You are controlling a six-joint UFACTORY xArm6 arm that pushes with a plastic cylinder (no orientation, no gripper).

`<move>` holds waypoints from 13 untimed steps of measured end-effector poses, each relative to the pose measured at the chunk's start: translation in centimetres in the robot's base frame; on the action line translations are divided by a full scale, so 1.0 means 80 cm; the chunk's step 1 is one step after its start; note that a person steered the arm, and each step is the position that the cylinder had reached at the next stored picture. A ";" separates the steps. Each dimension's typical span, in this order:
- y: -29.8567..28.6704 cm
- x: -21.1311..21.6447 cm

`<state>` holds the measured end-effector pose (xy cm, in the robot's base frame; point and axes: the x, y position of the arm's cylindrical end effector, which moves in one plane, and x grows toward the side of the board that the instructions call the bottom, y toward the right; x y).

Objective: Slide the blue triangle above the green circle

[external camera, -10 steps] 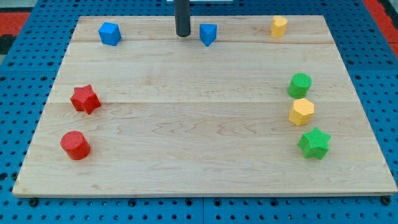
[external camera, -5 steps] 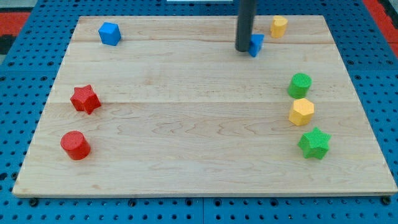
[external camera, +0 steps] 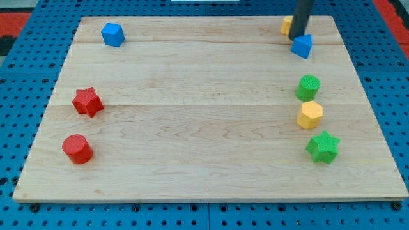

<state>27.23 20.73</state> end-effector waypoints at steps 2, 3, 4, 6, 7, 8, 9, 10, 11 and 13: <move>0.021 0.052; 0.079 0.065; 0.132 0.076; 0.089 0.079; 0.089 0.090; 0.087 0.081; 0.087 0.110; 0.080 0.115; 0.083 0.065; 0.025 0.062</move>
<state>32.21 22.74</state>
